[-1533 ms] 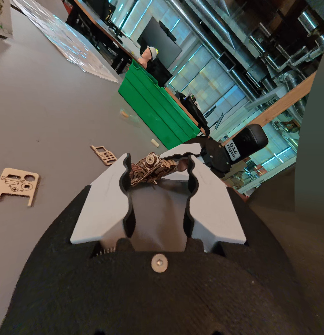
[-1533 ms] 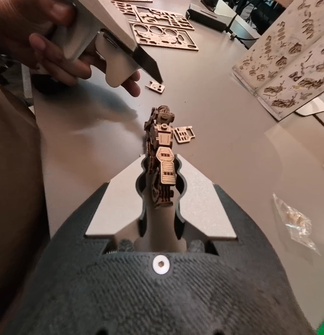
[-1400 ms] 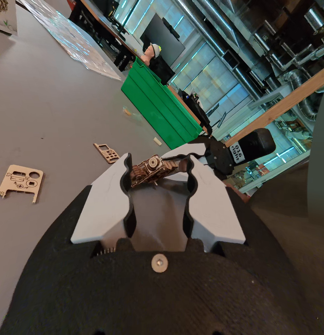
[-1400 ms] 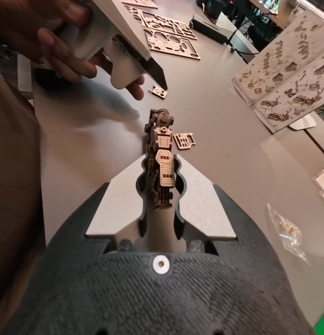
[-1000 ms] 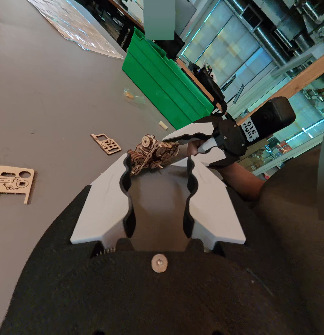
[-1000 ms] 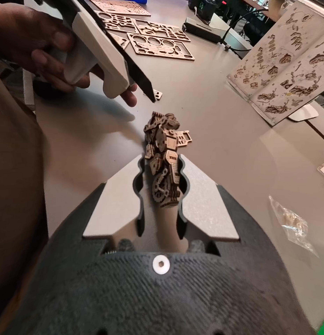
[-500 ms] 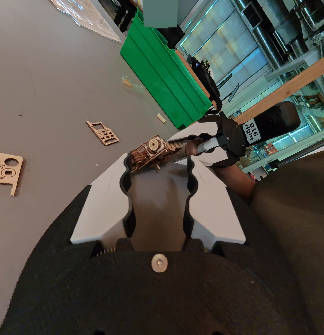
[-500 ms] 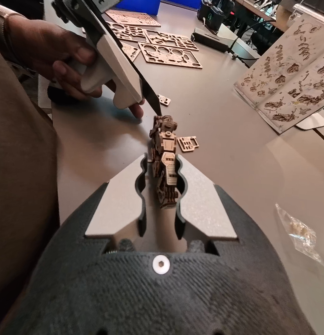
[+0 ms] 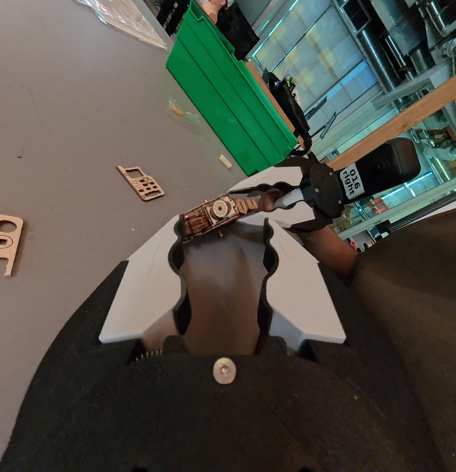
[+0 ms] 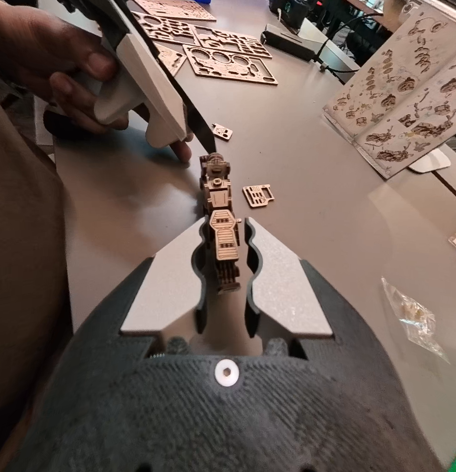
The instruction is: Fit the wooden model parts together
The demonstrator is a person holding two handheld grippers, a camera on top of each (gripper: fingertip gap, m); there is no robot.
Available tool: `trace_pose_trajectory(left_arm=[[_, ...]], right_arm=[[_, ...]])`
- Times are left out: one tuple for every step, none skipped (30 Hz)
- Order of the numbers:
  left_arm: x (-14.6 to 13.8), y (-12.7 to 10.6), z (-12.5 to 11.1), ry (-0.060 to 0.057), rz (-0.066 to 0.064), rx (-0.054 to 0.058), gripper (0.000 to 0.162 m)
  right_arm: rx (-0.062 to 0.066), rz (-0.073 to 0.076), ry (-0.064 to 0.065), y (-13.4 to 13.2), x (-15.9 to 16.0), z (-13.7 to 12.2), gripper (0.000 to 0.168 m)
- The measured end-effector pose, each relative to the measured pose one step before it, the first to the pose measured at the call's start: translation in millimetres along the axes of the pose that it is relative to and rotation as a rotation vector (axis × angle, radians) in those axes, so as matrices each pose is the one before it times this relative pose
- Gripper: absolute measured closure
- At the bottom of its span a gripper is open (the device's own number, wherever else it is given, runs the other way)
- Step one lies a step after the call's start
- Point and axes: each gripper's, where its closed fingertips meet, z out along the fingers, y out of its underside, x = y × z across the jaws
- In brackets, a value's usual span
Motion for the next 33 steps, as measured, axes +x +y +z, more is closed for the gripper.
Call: trace_pose_trajectory(left_arm=[[-0.15, -0.01, -0.08, 0.0002, -0.0015, 0.0003, 0.103], [0.16, -0.08, -0.02, 0.0021, -0.0012, 0.0001, 0.103], [-0.02, 0.08, 0.01, 0.0008, -0.0013, -0.0001, 0.103], [0.01, -0.03, 0.04, 0.0005, -0.0003, -0.0005, 0.103], [-0.11, 0.07, 0.10, -0.0012, 0.0002, -0.0003, 0.103], [-0.21, -0.09, -0.09, -0.0019, 0.0003, 0.0004, 0.103], [-0.23, -0.09, -0.04, -0.0016, 0.0001, 0.0008, 0.102], [0.08, -0.03, 0.02, 0.0006, 0.0001, 0.0002, 0.102], [-0.02, -0.07, 0.04, -0.0002, -0.0001, 0.0005, 0.102], [0.08, -0.06, -0.10, 0.0002, 0.0003, 0.0001, 0.102], [0.19, 0.12, 0.08, 0.0011, 0.0004, -0.0006, 0.103], [-0.03, -0.03, 0.01, -0.0003, -0.0002, 0.0002, 0.103], [-0.11, -0.13, 0.01, -0.0004, -0.0002, 0.0005, 0.103], [0.00, -0.01, 0.00, -0.0002, -0.0005, 0.0001, 0.103], [-0.19, -0.13, -0.07, -0.0003, -0.0008, 0.0007, 0.103], [-0.09, -0.16, -0.08, -0.0002, -0.0010, 0.0016, 0.103], [-0.18, -0.37, -0.17, -0.0001, -0.0016, 0.0023, 0.103], [-0.12, -0.22, -0.12, 0.0009, -0.0016, 0.0015, 0.103], [0.05, -0.01, 0.08, 0.0008, -0.0011, -0.0002, 0.103], [-0.04, -0.06, -0.02, 0.0000, -0.0004, 0.0000, 0.103], [0.01, 0.06, 0.02, -0.0003, 0.0003, 0.0001, 0.103], [-0.05, 0.00, 0.00, -0.0002, 0.0004, 0.0000, 0.103], [0.02, -0.01, 0.00, 0.0000, -0.0002, 0.0001, 0.103], [-0.01, -0.08, -0.01, 0.0002, -0.0006, 0.0001, 0.103], [-0.01, 0.02, 0.04, 0.0004, -0.0001, 0.0004, 0.103], [0.01, -0.05, 0.02, 0.0001, 0.0001, 0.0003, 0.103], [0.06, -0.07, -0.01, 0.0000, 0.0002, 0.0000, 0.103], [-0.01, 0.01, 0.00, 0.0000, 0.0002, 0.0000, 0.103], [0.02, 0.01, -0.01, 0.0002, 0.0001, -0.0001, 0.103], [-0.01, -0.03, 0.01, 0.0000, 0.0001, 0.0002, 0.103], [0.02, -0.01, 0.01, 0.0001, -0.0001, 0.0001, 0.103], [0.00, 0.09, 0.01, 0.0003, -0.0004, -0.0002, 0.103], [0.01, 0.03, -0.01, 0.0000, -0.0001, -0.0002, 0.103]], right_arm=[[0.0003, 0.0107, 0.0070, -0.01, 1.85, 0.00, 0.144], [0.0012, 0.0087, -0.0019, 0.08, 0.59, -0.25, 0.144], [-0.0006, 0.0090, -0.0026, 0.12, 0.34, -0.09, 0.145], [-0.0010, 0.0062, -0.0057, 0.18, -0.45, 0.02, 0.145], [-0.0013, 0.0036, -0.0008, 0.10, -0.02, 0.01, 0.145], [0.0000, 0.0035, 0.0081, -0.03, 1.32, 0.06, 0.145], [-0.0002, 0.0044, 0.0092, 0.04, 1.49, 0.00, 0.146], [0.0002, 0.0033, 0.0011, -0.01, 0.24, -0.08, 0.146], [0.0000, 0.0010, -0.0014, -0.04, -0.03, -0.05, 0.146], [-0.0001, -0.0002, -0.0006, 0.10, -0.09, 0.04, 0.146], [0.0010, -0.0031, -0.0054, -0.20, -1.08, -0.08, 0.147], [-0.0008, -0.0019, -0.0004, 0.06, -0.32, 0.08, 0.147], [-0.0008, 0.0002, 0.0046, 0.13, 0.58, 0.11, 0.146], [-0.0003, 0.0016, 0.0030, -0.03, 0.47, -0.03, 0.146], [-0.0003, 0.0036, 0.0032, 0.14, 0.81, 0.09, 0.146], [0.0002, 0.0034, 0.0015, -0.05, 0.53, -0.12, 0.146], [0.0002, 0.0022, 0.0011, 0.04, 0.35, 0.05, 0.146], [-0.0001, 0.0006, 0.0014, -0.03, 0.26, -0.09, 0.146], [0.0002, -0.0010, 0.0001, 0.05, -0.07, 0.02, 0.146], [0.0001, -0.0011, -0.0001, -0.07, -0.15, 0.01, 0.146], [0.0002, -0.0007, 0.0001, -0.04, -0.07, -0.03, 0.146], [0.0001, -0.0004, -0.0005, -0.02, -0.04, 0.01, 0.146], [0.0000, 0.0002, -0.0001, 0.04, 0.05, -0.04, 0.146], [0.0001, 0.0004, 0.0003, -0.02, 0.01, 0.01, 0.146], [0.0003, -0.0003, -0.0006, -0.10, -0.10, -0.10, 0.146], [0.0003, -0.0007, -0.0005, -0.01, -0.07, -0.06, 0.146], [0.0000, -0.0002, 0.0009, -0.01, 0.14, 0.00, 0.146], [0.0001, -0.0002, 0.0001, -0.01, 0.03, 0.00, 0.145], [0.0000, 0.0001, -0.0002, 0.00, -0.04, 0.00, 0.145], [-0.0001, 0.0006, 0.0009, 0.02, 0.22, 0.04, 0.145], [0.0000, 0.0004, 0.0004, 0.04, 0.11, -0.04, 0.145], [0.0001, -0.0001, -0.0008, -0.02, -0.11, 0.01, 0.145], [0.0000, 0.0000, 0.0004, 0.00, 0.06, 0.00, 0.145]])
